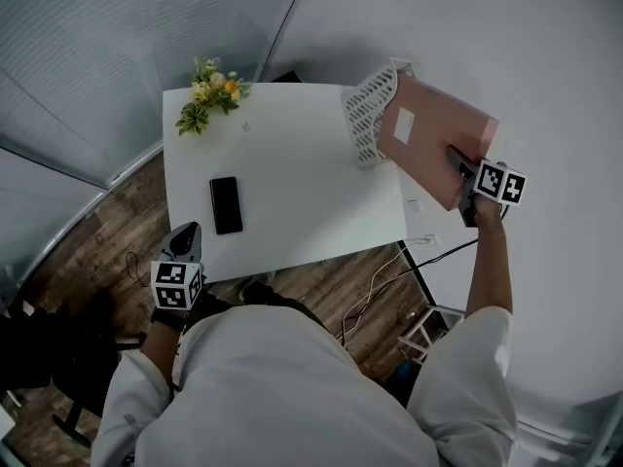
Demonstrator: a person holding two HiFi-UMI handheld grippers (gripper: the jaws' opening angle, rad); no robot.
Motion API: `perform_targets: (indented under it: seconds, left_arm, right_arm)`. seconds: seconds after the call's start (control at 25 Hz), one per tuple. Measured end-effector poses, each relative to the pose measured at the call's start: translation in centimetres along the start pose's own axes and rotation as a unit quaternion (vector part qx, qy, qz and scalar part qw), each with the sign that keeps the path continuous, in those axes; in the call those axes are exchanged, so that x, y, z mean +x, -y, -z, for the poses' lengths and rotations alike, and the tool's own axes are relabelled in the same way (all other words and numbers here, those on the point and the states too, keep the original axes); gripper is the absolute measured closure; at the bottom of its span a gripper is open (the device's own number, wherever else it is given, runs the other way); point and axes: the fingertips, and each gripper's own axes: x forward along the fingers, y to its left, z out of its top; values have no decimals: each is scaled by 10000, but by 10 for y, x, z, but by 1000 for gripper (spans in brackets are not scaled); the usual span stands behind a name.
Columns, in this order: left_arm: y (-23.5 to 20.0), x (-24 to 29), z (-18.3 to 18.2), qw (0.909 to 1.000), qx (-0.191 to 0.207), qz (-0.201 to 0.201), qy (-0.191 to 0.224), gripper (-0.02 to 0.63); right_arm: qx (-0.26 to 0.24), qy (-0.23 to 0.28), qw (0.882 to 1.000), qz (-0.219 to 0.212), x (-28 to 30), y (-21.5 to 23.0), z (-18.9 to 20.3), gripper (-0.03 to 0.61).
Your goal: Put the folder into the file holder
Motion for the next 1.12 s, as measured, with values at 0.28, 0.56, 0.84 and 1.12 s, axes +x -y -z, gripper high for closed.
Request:
perform_targets:
  seconds: [0.28,0.56,0.84,1.12]
  left_arm:
    - [-6,0,12,9996,-212,-191,17,604]
    - [-9,-1,22,9983,-431,-380,15,604]
    - [-21,-8,33,9955,-679,-667,13,604]
    - [-29,-14,46,9921,-868,-901,-56,604]
  right_arm:
    - [-141,-814,9966,-2,37,1,-8,295]
    - [-284,-1731,9845,-44,72,-3,-29,292]
    - [-366,-2521,9670,-44,109,-8,-49,291]
    - [-519,-3110,9490,25,145,-10,-54,290]
